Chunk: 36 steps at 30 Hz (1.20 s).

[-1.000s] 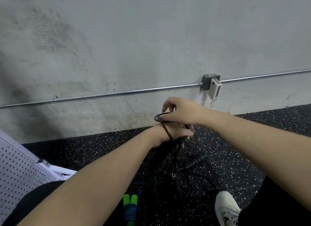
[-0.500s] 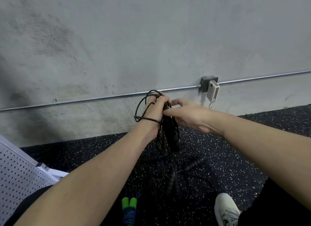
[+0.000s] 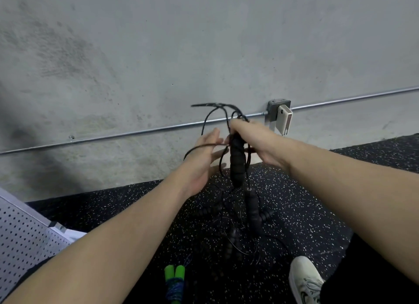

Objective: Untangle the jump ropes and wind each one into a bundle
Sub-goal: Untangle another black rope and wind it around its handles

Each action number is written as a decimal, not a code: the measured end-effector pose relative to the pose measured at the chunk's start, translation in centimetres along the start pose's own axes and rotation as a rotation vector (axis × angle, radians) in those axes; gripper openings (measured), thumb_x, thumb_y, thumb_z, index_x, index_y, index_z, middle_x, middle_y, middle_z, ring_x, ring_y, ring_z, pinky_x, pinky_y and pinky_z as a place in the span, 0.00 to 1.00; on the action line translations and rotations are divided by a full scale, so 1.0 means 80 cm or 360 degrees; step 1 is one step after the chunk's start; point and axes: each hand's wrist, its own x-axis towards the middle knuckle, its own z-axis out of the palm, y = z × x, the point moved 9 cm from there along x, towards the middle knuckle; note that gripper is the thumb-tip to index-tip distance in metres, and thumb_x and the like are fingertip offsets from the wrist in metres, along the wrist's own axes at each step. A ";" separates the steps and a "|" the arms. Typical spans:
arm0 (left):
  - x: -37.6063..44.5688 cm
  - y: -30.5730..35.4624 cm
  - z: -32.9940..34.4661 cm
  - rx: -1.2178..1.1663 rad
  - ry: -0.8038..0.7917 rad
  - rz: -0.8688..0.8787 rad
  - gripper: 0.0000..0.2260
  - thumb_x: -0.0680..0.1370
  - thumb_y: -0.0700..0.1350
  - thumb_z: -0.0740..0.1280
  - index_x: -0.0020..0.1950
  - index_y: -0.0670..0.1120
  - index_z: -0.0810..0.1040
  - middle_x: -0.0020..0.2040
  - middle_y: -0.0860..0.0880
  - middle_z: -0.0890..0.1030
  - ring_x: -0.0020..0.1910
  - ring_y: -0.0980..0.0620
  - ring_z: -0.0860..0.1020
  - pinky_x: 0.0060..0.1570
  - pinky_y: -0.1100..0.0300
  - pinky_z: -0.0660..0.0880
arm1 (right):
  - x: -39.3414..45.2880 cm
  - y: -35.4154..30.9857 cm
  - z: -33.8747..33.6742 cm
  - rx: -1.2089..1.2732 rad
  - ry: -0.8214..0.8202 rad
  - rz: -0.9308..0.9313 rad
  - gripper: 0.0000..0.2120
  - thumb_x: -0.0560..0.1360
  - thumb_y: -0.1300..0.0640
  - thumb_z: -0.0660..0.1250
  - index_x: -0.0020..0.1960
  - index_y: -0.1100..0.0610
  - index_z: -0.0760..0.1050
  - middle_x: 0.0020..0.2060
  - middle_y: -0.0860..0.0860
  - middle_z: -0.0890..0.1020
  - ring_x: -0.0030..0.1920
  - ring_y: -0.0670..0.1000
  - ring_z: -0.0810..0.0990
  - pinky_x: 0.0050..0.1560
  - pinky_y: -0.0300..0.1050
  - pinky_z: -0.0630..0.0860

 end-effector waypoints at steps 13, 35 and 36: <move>-0.006 -0.022 -0.033 -0.0539 0.0027 -0.0090 0.10 0.71 0.35 0.52 0.32 0.46 0.62 0.25 0.50 0.60 0.36 0.41 0.80 0.56 0.45 0.79 | 0.022 0.013 -0.101 0.0770 0.0626 -0.0003 0.08 0.75 0.56 0.61 0.52 0.57 0.72 0.44 0.55 0.77 0.48 0.58 0.81 0.46 0.55 0.83; 0.035 -0.114 -0.074 0.0601 0.0224 -0.0608 0.14 0.84 0.33 0.54 0.68 0.41 0.71 0.43 0.44 0.79 0.35 0.49 0.78 0.32 0.56 0.79 | 0.015 0.007 -0.134 0.1079 0.0200 -0.0032 0.06 0.75 0.56 0.61 0.44 0.56 0.65 0.33 0.51 0.71 0.29 0.48 0.69 0.27 0.40 0.69; 0.034 -0.121 -0.069 0.0615 0.0217 -0.0640 0.16 0.84 0.33 0.55 0.70 0.41 0.71 0.43 0.44 0.80 0.35 0.49 0.79 0.31 0.56 0.79 | 0.014 -0.001 -0.128 0.1182 0.0161 -0.0071 0.06 0.75 0.56 0.61 0.44 0.56 0.65 0.33 0.51 0.71 0.29 0.48 0.69 0.28 0.41 0.69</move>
